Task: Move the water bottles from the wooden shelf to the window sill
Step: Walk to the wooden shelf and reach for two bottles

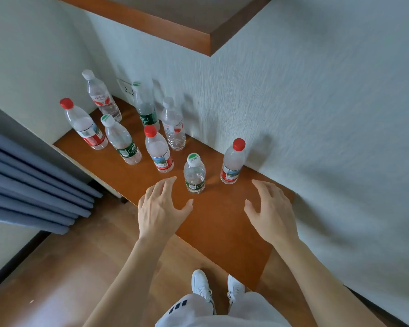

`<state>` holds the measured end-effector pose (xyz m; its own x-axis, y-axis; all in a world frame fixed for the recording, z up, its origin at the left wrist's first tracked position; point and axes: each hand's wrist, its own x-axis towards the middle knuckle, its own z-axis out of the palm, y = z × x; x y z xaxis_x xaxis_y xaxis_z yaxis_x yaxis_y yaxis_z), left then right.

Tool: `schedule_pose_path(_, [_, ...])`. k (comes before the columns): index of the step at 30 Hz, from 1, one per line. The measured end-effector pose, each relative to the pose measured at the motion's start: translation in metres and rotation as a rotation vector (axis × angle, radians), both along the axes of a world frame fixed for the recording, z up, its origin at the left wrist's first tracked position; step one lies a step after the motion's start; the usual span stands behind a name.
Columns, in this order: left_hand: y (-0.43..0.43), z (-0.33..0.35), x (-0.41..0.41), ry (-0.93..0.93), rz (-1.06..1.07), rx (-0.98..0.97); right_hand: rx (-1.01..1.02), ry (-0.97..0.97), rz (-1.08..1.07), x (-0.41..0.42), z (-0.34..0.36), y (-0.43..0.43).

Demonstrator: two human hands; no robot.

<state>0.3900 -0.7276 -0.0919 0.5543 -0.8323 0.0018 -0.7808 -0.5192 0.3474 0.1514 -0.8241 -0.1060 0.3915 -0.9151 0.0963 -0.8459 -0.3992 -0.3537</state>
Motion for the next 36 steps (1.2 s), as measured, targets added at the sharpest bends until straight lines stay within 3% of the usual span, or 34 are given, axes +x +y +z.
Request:
schedule_pose_path(8, [-0.045, -0.053, 0.012, 0.470, 0.043, -0.017, 0.472, -0.447, -0.080, 0.030, -0.048, -0.073])
schedule_pose_path(13, [-0.071, -0.077, 0.008, 0.653, 0.129, -0.172, 0.561, -0.619, -0.077, 0.054, -0.075, -0.100])
schedule_pose_path(25, [-0.106, -0.081, 0.014, 0.863, 0.105, -0.221, 0.507, -0.713, -0.053, 0.077, -0.088, -0.117])
schedule_pose_path(36, [-0.087, -0.018, -0.002, 0.813, 0.052, -0.449, 0.315, -0.869, -0.051, 0.062, -0.015, -0.097])
